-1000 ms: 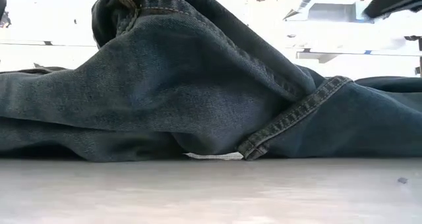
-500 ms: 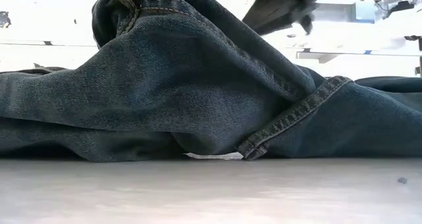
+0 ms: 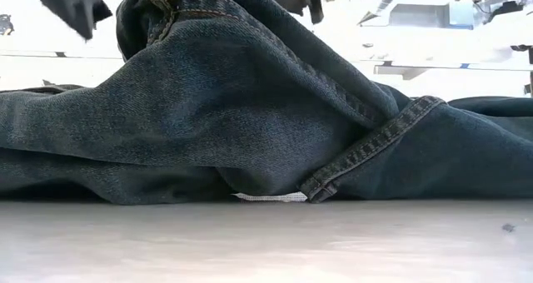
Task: Fold laundry
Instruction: Remove the dark blue jeans from the white bin
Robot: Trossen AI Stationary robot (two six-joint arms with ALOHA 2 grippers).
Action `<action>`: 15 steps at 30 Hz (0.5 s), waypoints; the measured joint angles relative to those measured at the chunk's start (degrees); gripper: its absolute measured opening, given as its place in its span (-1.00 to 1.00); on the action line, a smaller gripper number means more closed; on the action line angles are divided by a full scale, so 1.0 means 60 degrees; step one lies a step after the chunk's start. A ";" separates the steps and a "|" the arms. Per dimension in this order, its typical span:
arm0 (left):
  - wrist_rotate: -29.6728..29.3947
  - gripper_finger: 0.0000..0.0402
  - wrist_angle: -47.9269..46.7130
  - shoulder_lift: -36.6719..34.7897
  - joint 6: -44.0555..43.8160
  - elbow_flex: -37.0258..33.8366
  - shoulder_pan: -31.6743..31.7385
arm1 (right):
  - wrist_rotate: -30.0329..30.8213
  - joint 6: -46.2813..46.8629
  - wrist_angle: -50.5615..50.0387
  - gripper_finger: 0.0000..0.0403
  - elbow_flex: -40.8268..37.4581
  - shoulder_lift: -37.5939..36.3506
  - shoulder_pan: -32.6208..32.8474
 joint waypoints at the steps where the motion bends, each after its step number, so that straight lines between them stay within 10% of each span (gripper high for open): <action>1: 0.0025 -0.29 0.0416 -0.0189 -0.0141 -0.0510 -0.0014 | -0.0149 -0.0096 -0.0060 0.34 0.0179 0.0000 -0.0127; 15: 0.0506 -0.30 0.2453 -0.0619 -0.1847 -0.3159 -0.0452 | -0.2421 -0.0516 -0.4364 0.34 0.5158 0.3232 -0.2085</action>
